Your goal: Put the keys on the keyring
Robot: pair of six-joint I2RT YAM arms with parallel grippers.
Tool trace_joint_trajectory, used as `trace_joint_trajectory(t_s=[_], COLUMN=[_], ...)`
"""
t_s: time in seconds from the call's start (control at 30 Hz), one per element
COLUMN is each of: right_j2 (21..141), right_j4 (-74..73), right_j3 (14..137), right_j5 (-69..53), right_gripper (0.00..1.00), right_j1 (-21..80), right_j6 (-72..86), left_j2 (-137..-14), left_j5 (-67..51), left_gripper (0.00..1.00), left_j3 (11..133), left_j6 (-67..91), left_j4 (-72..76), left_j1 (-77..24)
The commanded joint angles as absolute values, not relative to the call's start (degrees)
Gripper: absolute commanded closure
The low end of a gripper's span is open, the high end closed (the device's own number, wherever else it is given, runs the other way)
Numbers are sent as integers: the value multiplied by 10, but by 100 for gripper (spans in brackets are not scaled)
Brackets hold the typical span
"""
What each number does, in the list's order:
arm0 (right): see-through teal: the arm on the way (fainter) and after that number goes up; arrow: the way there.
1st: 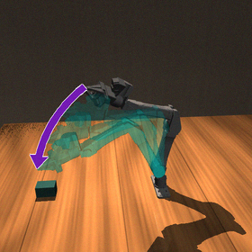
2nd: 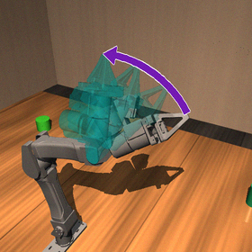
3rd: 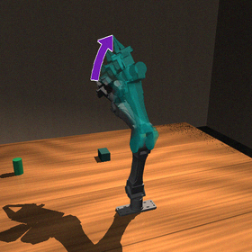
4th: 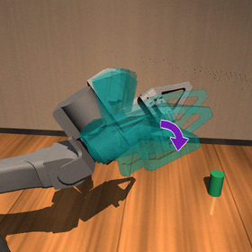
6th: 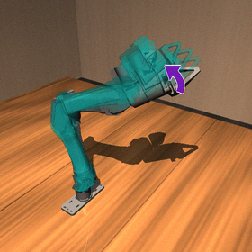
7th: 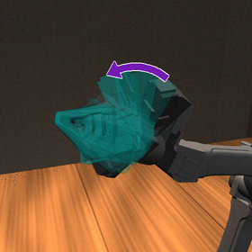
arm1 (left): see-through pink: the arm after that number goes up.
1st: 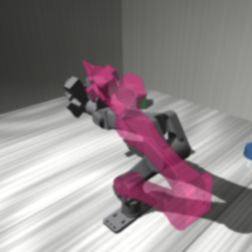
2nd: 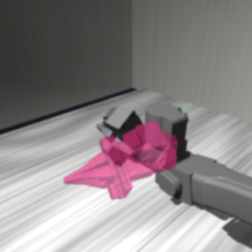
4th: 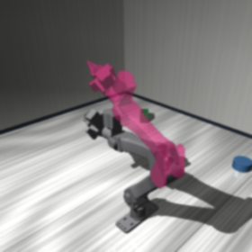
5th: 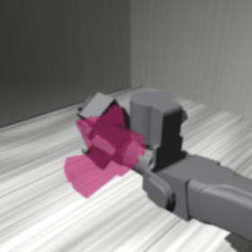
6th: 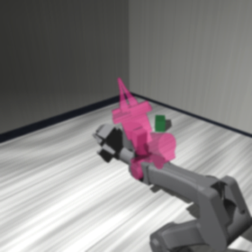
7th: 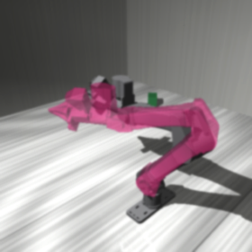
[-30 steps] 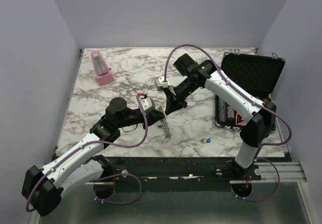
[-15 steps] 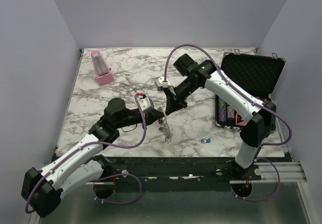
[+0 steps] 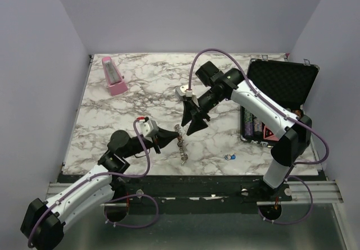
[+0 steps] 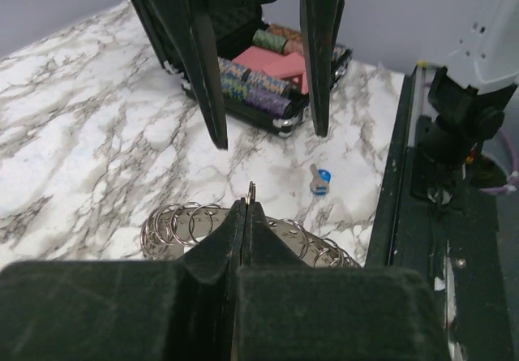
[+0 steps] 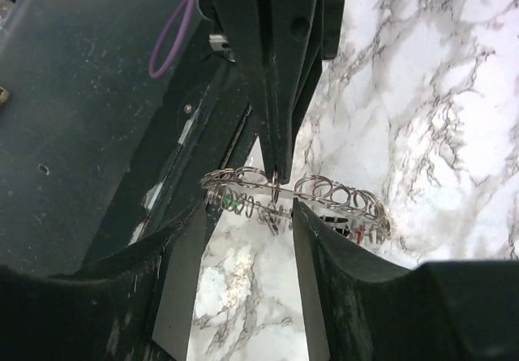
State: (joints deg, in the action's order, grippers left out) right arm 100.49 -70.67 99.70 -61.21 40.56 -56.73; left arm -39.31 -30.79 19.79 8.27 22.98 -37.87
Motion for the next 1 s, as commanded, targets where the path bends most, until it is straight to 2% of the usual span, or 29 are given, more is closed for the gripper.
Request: trace_joint_trajectory(t_s=[0.0, 0.2, 0.57, 0.97], right_j2=[986, 973, 917, 900], right_j4=[-705, -680, -516, -356], right_j3=[998, 955, 875, 807], right_j5=[-678, -730, -736, -764], right_gripper=[44, 44, 45, 58], right_j1=[406, 406, 397, 399], right_j6=[-577, -610, -490, -341], left_j2=[-358, -360, -342, -358], left_j5=[-267, -279, -270, -243], left_gripper=[100, 100, 100, 100], left_j3=[106, 85, 55, 65], left_j6=[202, 221, 256, 272], left_j4=[511, 583, 614, 618], left_j1=[-380, -379, -379, -379])
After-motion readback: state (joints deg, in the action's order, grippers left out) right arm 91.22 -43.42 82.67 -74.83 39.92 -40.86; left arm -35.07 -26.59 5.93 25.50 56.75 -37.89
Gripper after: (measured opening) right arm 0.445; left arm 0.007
